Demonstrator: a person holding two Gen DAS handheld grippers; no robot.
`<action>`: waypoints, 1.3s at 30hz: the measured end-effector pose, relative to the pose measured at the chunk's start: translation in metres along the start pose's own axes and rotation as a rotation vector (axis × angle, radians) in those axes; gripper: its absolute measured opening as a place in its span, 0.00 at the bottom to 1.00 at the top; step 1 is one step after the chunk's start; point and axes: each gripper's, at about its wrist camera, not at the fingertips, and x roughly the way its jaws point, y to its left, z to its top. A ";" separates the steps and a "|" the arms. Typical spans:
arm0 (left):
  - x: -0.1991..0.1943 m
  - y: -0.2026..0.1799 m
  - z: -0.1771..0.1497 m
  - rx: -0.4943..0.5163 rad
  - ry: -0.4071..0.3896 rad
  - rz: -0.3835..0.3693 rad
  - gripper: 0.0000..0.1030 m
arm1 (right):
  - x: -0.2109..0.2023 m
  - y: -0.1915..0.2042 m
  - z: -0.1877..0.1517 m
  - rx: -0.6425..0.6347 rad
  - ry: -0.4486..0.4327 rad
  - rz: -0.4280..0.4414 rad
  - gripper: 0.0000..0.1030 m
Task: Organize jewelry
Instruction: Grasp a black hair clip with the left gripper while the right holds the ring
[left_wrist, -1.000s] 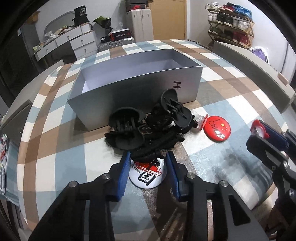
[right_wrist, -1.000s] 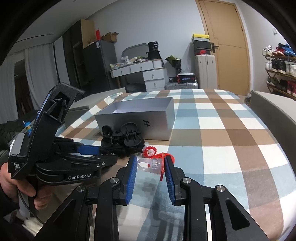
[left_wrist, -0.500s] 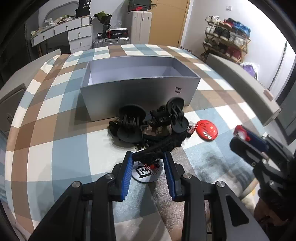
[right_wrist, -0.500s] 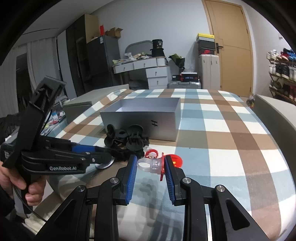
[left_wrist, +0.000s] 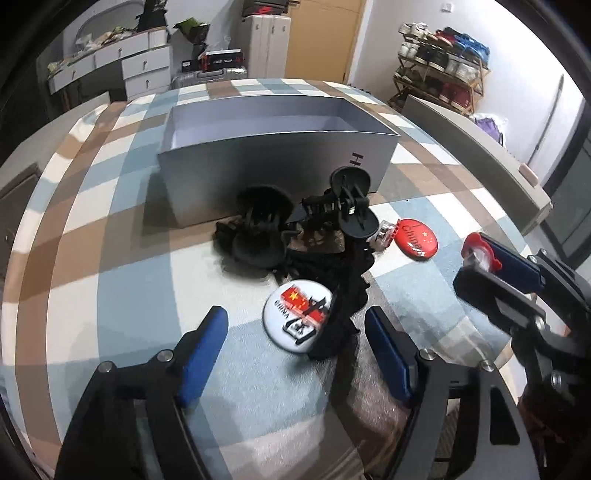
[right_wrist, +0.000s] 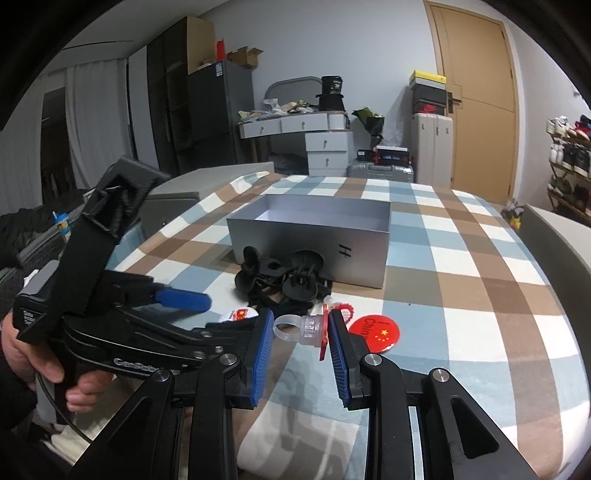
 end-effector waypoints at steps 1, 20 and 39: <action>0.002 -0.001 0.001 0.013 -0.001 0.006 0.71 | 0.000 0.000 0.000 -0.003 -0.001 -0.001 0.28; -0.011 -0.014 0.002 0.181 0.007 0.063 0.24 | -0.005 -0.024 -0.009 0.078 -0.013 0.003 0.28; -0.018 -0.035 0.019 0.232 0.021 0.004 0.22 | -0.015 -0.054 -0.014 0.159 -0.057 0.012 0.28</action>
